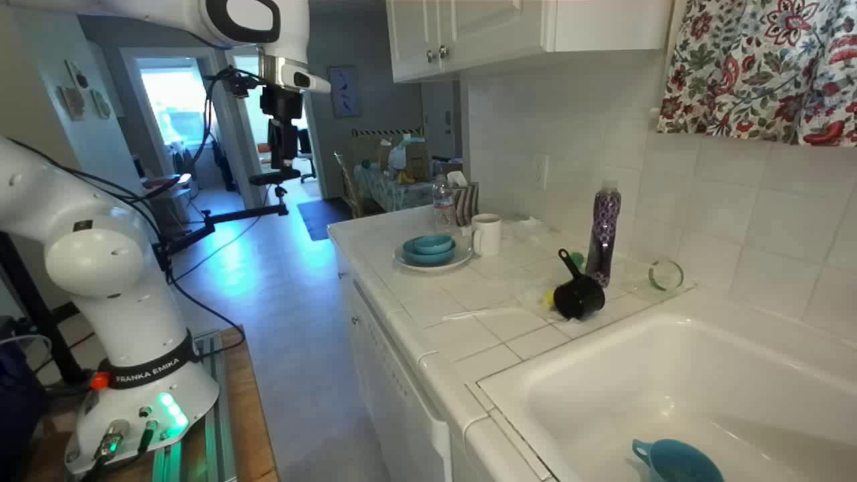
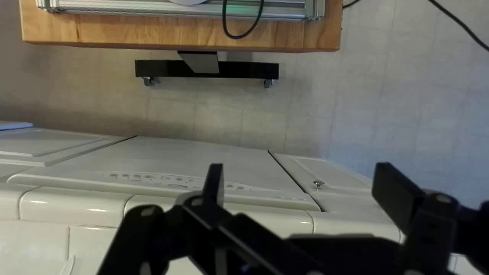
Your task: Place the scooper in the bowl
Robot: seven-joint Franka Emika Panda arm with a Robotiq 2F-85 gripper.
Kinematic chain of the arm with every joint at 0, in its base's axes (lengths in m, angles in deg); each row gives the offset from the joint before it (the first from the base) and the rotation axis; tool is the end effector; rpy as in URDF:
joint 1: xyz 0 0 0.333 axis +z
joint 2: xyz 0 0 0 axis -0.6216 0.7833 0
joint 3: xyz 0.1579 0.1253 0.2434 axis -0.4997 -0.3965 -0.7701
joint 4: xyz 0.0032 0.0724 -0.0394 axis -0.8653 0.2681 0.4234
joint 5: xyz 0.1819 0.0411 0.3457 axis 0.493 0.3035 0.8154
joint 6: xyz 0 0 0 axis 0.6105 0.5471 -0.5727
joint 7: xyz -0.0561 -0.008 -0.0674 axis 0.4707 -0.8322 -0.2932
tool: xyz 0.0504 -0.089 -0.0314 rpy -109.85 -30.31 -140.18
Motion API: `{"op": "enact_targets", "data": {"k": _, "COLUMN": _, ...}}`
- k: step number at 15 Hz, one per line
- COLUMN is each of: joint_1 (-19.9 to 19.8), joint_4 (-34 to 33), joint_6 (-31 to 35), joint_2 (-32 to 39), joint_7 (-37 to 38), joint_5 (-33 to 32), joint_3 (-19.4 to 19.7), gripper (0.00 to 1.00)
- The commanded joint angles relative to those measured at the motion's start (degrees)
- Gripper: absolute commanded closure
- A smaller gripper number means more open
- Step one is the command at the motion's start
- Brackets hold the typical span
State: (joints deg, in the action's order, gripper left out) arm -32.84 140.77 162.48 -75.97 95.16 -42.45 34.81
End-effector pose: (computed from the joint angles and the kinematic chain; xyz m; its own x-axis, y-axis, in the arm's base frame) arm 0.3258 0.0959 0.5380 0.9788 0.0066 -0.2048 -0.0035 -0.9988 -0.0490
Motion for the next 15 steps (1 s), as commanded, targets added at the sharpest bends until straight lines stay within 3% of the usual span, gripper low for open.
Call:
{"op": "enact_targets", "data": {"k": 1, "joint_1": -0.6, "joint_4": -0.1, "joint_6": -0.2, "joint_2": 0.0, "joint_7": -0.3, "joint_5": 0.2, "joint_3": -0.4, "gripper": 0.0}}
{"op": "enact_targets", "data": {"k": 7, "joint_1": -1.3, "joint_4": -0.1, "joint_6": 0.9, "joint_2": 0.7, "joint_7": 0.4, "joint_5": 0.0, "joint_3": -0.2, "gripper": 0.0}}
{"op": "enact_targets", "data": {"k": 15, "joint_1": -6.8, "joint_4": 4.4, "joint_6": 23.1, "joint_2": 1.0, "joint_7": 1.9, "joint_5": -1.9, "joint_3": 1.8, "gripper": 0.0}}
